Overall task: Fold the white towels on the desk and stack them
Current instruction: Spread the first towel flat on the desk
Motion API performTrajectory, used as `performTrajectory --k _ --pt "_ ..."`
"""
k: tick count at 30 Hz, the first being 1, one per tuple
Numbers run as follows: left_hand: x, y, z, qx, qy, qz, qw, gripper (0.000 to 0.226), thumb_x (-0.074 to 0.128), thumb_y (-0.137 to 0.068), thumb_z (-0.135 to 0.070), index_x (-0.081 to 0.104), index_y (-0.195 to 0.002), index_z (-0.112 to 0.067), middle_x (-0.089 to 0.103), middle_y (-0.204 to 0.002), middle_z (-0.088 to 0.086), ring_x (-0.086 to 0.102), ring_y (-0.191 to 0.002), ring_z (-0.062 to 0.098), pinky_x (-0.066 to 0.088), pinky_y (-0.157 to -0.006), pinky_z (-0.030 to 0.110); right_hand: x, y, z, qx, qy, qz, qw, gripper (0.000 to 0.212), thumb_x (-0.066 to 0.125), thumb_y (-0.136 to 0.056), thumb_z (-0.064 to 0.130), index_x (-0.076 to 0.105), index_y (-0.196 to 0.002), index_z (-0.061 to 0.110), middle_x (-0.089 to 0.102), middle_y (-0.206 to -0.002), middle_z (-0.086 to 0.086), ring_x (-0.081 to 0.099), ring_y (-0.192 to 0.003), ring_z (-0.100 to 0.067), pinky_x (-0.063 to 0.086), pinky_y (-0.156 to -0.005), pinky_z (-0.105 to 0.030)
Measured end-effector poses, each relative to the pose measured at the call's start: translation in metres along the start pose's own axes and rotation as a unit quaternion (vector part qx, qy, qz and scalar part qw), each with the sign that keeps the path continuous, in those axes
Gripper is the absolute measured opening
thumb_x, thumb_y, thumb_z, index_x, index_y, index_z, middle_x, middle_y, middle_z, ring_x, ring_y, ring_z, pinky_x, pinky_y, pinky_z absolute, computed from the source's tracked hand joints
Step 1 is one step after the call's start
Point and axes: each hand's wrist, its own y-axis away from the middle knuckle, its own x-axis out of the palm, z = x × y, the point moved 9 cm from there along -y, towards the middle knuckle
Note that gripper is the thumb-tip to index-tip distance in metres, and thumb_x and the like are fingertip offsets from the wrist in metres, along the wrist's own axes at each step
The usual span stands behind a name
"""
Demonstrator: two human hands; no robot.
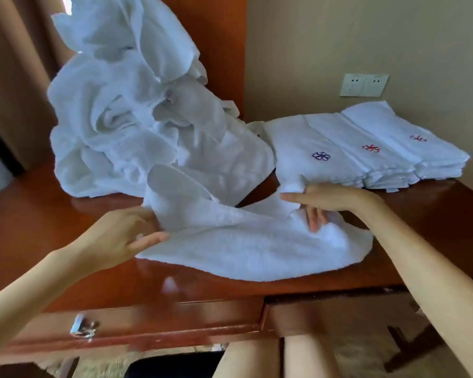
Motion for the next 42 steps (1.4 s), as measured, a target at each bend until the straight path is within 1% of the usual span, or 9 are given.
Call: performTrajectory --k 5,9,12,15,20,24,30,36,42 --pt "0.013 0.023 -0.014 -0.146 0.001 -0.046 0.988 0.075 0.012 -0.074 -0.092 0.063 -0.093 -0.039 0.063 -0.061 -0.015 0.059 -0.058 0.001 0.038 -0.047 0.017 -0.002 0.0 0.08 -0.148 0.177 -0.15 0.961 0.033 0.063 -0.079 0.064 0.067 -0.102 0.041 0.062 -0.095 0.018 0.058 -0.091 -0.005 0.04 -0.071 -0.024" --pt "0.02 0.022 0.011 -0.284 -0.112 0.047 0.951 0.065 0.042 -0.08 -0.074 0.067 -0.094 -0.015 0.053 -0.059 -0.007 0.055 -0.056 0.008 0.04 -0.051 0.02 0.038 -0.021 0.119 -0.214 0.203 -0.045 0.955 0.089 0.072 -0.076 0.057 0.027 -0.15 0.034 0.033 -0.145 0.006 0.029 -0.134 -0.014 0.031 -0.102 -0.026" --pt "-0.003 0.04 0.041 -0.397 -0.039 -0.004 0.917 0.088 0.068 -0.077 -0.057 0.017 -0.146 -0.038 0.051 -0.064 -0.005 0.051 -0.038 0.006 0.035 -0.035 0.017 0.037 -0.035 0.134 -0.257 0.188 -0.086 0.944 0.035 0.073 -0.078 0.053 0.058 -0.099 0.029 0.06 -0.093 0.011 0.057 -0.098 -0.018 0.031 -0.067 -0.015" --pt "-0.023 0.066 0.072 -0.437 -0.004 -0.026 0.899 0.125 0.072 -0.078 -0.05 -0.04 -0.134 -0.047 0.064 -0.062 0.002 0.058 -0.035 0.012 0.043 -0.038 0.021 0.015 -0.045 0.142 -0.295 0.112 -0.135 0.939 0.046 0.076 -0.076 0.052 0.04 -0.067 0.024 0.042 -0.062 0.011 0.044 -0.061 -0.011 0.026 -0.054 -0.023" --pt "-0.032 0.086 0.106 -0.469 -0.063 0.042 0.88 0.132 0.078 -0.065 -0.061 -0.02 -0.15 -0.035 0.045 -0.129 0.016 0.059 -0.092 0.025 0.052 -0.078 0.035 -0.023 -0.06 0.161 -0.274 0.004 -0.073 0.959 0.054 0.072 -0.072 0.062 0.055 -0.073 0.011 0.051 -0.059 0.011 0.05 -0.056 -0.005 0.033 -0.06 -0.023" --pt "-0.01 0.055 0.1 -0.345 -0.035 0.112 0.931 0.138 0.083 -0.06 -0.057 -0.026 -0.142 -0.047 -0.012 -0.157 0.001 -0.004 -0.147 0.028 0.013 -0.117 0.053 -0.025 -0.065 0.174 -0.256 -0.038 0.047 0.965 0.04 0.07 -0.072 0.063 0.063 -0.081 0.025 0.068 -0.068 0.021 0.064 -0.065 0.005 0.045 -0.059 -0.013" --pt "-0.019 0.009 0.08 -0.256 -0.05 0.08 0.962 0.11 0.083 -0.059 -0.057 0.019 -0.148 -0.042 0.063 -0.107 -0.01 0.06 -0.102 0.014 0.045 -0.09 0.029 -0.048 -0.072 0.177 -0.278 -0.131 0.005 0.951 0.043 0.073 -0.08 0.044 0.064 -0.116 0.023 0.073 -0.106 0.005 0.069 -0.098 -0.011 0.054 -0.082 -0.022" --pt "-0.118 0.002 0.073 -0.241 0.028 0.025 0.97 0.043 0.079 -0.051 -0.067 0.064 -0.078 -0.036 0.058 -0.068 -0.01 0.054 -0.065 0.011 0.042 -0.062 0.023 -0.093 -0.043 0.185 -0.33 -0.145 -0.051 0.931 0.06 0.077 -0.07 0.048 0.062 -0.123 0.025 0.07 -0.113 0.006 0.065 -0.106 -0.009 0.05 -0.093 -0.028" --pt "-0.177 0.016 0.076 -0.273 0.122 -0.004 0.954 0.044 0.086 -0.054 -0.055 0.063 -0.083 -0.032 0.065 -0.079 -0.016 0.061 -0.072 0.001 0.043 -0.066 0.022 -0.119 -0.008 0.197 -0.374 -0.14 -0.081 0.913 0.026 0.081 -0.072 0.033 0.064 -0.09 0.028 0.071 -0.079 0.018 0.068 -0.074 0.0 0.049 -0.059 -0.012"
